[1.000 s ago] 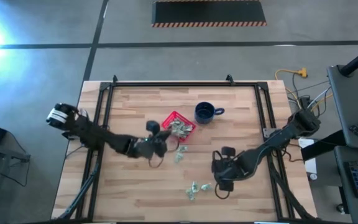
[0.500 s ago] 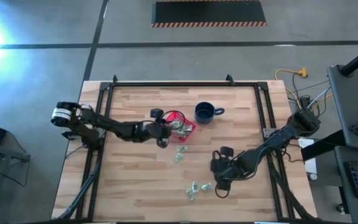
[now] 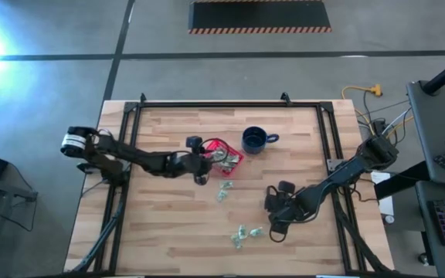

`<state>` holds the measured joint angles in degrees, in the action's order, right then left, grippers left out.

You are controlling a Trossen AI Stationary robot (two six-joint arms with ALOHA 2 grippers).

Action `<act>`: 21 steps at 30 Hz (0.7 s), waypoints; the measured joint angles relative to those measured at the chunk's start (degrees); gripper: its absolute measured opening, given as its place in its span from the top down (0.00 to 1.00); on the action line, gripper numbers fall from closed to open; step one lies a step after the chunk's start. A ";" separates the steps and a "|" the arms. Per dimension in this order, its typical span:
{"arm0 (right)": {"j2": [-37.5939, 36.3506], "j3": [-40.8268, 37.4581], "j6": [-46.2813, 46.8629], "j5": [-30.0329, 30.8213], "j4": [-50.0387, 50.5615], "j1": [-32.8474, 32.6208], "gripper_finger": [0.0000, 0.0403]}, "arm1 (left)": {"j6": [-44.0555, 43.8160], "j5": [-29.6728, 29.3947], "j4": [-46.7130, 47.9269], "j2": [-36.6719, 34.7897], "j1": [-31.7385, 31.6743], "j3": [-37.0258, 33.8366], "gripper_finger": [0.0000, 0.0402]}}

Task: Pick and place items into bin
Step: Put the stevia packet into the bin

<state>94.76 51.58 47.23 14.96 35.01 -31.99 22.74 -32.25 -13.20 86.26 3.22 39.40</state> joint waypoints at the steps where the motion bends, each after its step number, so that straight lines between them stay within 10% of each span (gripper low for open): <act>1: 0.00 -0.34 -0.29 0.00 -0.80 0.00 0.55 | -0.04 -0.02 0.08 -0.34 0.28 -0.02 0.56; 13: -0.02 -5.64 -0.88 0.23 -8.69 0.00 0.60 | -3.06 0.18 2.54 -6.71 3.06 -0.11 0.55; 21: -0.02 -5.28 -4.84 0.15 -8.17 0.00 0.87 | -3.12 0.18 2.78 -12.83 6.15 -0.35 0.55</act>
<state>94.74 46.30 42.39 15.11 26.85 -31.99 19.62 -32.08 -10.42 73.43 9.36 39.05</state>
